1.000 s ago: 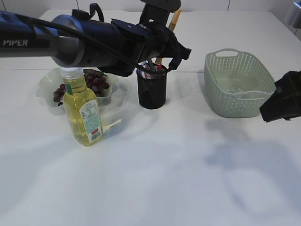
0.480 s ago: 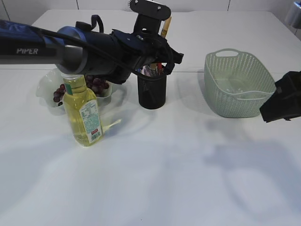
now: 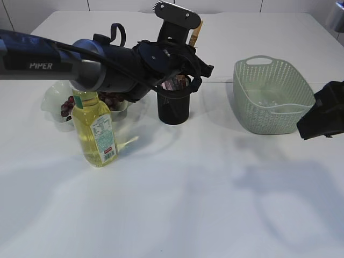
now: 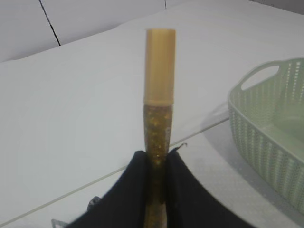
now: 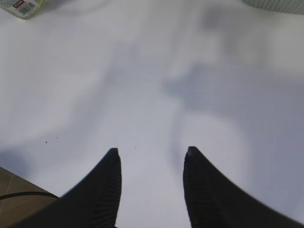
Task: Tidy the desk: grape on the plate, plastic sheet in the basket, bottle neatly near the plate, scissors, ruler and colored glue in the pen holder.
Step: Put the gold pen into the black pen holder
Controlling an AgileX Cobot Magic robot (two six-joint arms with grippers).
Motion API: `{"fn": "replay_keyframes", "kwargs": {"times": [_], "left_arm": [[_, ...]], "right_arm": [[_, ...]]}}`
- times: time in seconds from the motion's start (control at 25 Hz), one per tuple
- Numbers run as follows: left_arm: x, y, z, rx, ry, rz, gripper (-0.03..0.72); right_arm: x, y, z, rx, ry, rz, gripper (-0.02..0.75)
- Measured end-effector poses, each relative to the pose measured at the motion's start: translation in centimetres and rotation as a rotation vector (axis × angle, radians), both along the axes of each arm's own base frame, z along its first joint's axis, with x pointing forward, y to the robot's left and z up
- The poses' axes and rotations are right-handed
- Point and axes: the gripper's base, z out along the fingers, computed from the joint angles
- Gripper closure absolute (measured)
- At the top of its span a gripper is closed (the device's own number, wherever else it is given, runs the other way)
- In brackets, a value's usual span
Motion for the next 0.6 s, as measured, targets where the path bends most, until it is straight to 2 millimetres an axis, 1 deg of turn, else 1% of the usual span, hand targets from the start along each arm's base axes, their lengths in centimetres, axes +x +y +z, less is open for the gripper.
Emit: {"fn": "replay_keyframes", "kwargs": {"times": [0.6], "left_arm": [[0.3,-0.2,-1.3,0.0,-0.039,-0.003,0.617]], "right_arm": [[0.0,0.0,0.0,-0.001,-0.001,0.002,0.387]]}}
